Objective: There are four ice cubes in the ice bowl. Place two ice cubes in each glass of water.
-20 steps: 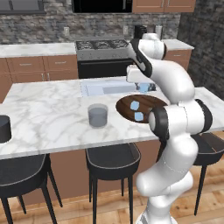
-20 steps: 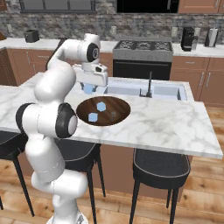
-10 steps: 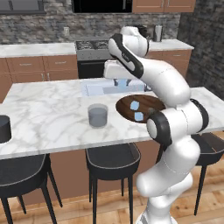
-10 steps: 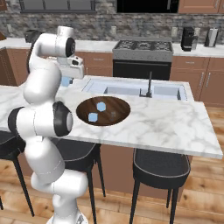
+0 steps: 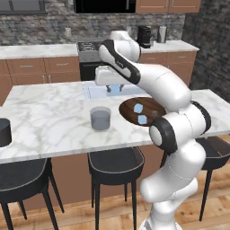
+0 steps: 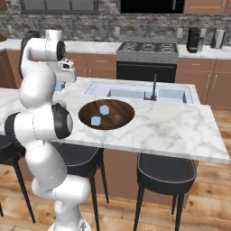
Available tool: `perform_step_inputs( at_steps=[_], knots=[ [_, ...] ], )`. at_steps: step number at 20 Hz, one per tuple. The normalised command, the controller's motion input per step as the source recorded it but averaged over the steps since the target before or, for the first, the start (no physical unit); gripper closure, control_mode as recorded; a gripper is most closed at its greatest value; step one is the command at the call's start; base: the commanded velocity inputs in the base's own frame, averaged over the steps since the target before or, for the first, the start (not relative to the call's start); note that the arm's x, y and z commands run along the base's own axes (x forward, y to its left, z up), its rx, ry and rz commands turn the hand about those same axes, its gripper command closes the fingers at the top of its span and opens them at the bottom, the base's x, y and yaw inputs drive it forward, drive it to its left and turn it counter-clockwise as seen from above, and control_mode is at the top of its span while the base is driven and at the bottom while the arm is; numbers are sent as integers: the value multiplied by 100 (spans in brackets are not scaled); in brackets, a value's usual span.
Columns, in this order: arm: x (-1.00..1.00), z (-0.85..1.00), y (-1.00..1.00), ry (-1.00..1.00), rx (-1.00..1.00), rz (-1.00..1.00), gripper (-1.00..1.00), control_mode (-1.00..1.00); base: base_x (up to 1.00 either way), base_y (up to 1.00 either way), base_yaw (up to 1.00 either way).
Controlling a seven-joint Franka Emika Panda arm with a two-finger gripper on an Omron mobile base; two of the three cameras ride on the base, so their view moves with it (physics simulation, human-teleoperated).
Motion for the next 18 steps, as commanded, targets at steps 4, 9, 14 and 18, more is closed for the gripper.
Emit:
perform_step_inputs(
  at_steps=[4, 9, 14, 18],
  knots=[
    [15, -34, 74, 6, 2, 4, 100, -100, 0, 0, 0],
    [12, -32, 40, 5, -2, 6, 100, -100, 0, 0, 0],
    [33, -24, 1, -1, -6, 5, 100, -100, 0, 0, 0],
    [30, -23, 0, -5, -2, 2, 100, -100, 0, 0, 0]
  ],
)
